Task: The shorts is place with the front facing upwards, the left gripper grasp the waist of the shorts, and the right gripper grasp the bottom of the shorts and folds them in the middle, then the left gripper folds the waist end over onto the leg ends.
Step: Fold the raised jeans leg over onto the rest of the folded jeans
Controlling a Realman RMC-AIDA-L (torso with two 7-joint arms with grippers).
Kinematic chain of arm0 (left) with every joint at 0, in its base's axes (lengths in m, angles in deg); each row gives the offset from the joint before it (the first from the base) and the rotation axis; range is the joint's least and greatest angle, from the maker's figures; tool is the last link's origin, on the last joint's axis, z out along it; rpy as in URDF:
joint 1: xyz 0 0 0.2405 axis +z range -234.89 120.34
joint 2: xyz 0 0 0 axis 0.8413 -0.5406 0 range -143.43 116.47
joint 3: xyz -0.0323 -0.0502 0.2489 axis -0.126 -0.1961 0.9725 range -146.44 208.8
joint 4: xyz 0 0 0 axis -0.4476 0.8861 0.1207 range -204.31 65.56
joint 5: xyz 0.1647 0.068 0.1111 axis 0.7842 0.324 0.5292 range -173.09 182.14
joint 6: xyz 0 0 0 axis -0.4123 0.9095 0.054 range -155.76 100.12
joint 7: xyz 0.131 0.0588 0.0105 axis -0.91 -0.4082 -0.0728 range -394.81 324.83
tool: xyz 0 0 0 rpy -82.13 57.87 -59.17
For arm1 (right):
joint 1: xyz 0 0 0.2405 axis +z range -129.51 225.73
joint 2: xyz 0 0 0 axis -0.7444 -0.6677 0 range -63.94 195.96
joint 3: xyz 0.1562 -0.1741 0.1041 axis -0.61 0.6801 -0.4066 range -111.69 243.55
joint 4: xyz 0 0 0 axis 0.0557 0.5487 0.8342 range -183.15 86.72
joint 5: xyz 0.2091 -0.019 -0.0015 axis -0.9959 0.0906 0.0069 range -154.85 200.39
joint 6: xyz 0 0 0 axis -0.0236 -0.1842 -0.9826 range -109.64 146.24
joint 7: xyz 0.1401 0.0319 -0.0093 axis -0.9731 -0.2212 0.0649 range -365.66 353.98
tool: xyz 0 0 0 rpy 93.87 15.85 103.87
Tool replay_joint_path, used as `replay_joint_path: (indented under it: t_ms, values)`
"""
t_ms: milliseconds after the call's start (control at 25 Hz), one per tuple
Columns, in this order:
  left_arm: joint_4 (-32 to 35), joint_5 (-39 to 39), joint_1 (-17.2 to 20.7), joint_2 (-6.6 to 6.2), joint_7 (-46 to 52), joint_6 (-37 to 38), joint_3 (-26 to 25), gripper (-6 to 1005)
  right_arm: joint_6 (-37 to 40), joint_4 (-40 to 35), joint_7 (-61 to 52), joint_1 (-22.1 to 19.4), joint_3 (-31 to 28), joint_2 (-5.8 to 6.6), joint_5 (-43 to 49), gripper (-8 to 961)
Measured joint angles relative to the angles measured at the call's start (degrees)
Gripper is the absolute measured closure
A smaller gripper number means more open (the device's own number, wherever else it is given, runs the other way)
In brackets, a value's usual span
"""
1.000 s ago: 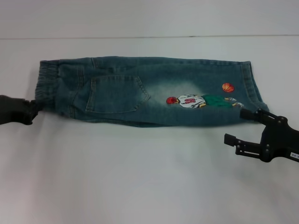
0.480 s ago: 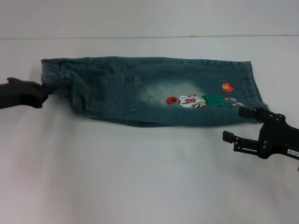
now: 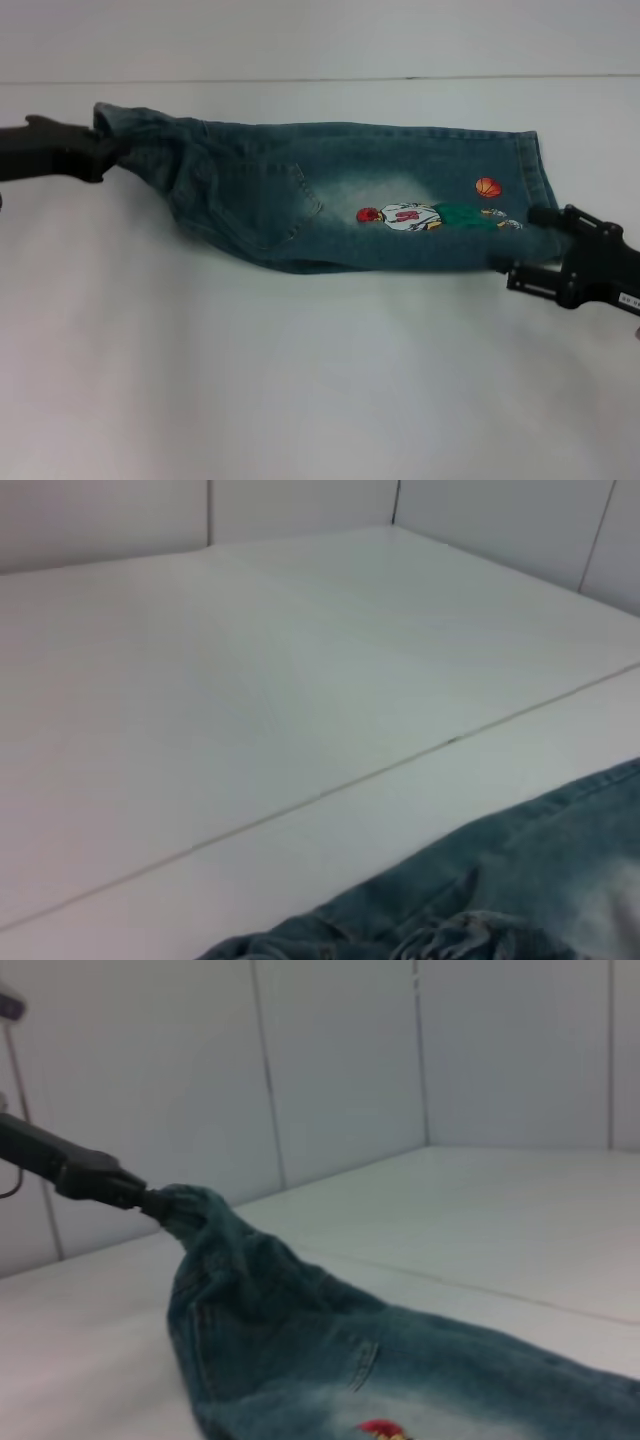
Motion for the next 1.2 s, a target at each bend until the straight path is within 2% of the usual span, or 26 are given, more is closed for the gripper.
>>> replay_joint_path:
  t_ms: [200, 400, 560, 840, 1040, 1200]
  values:
    - [1.2, -0.1, -1.3, 0.06, 1.3, 1.0, 0.0, 968, -1.6, 0.8, 1.7, -0.1, -0.1, 0.16, -3.6, 8]
    - [2.1, -0.2, -2.5, -0.04, 2.8, 2.6, 0.0, 967, -3.4, 3.2, 6.3, -0.1, -0.5, 0.06, -8.1, 93]
    - [2.7, -0.3, -3.7, -0.41, 5.1, 4.1, 0.0, 967, -6.6, 7.0, 11.0, 1.8, -0.5, -0.01, -11.0, 261]
    - [2.9, -0.3, -6.2, -1.05, 8.8, 6.6, 0.0, 967, -14.1, 16.2, 19.7, 8.5, -0.6, -0.11, -14.1, 555]
    - [2.7, -0.4, -8.1, -2.04, 11.4, 8.6, 0.0, 967, -17.6, 20.9, 24.6, 12.3, -0.6, -0.3, -15.9, 796]
    - [2.5, -0.4, -9.4, -2.24, 13.0, 9.4, 0.0, 967, -19.6, 24.0, 28.4, 14.9, -0.8, -0.55, -17.6, 875]
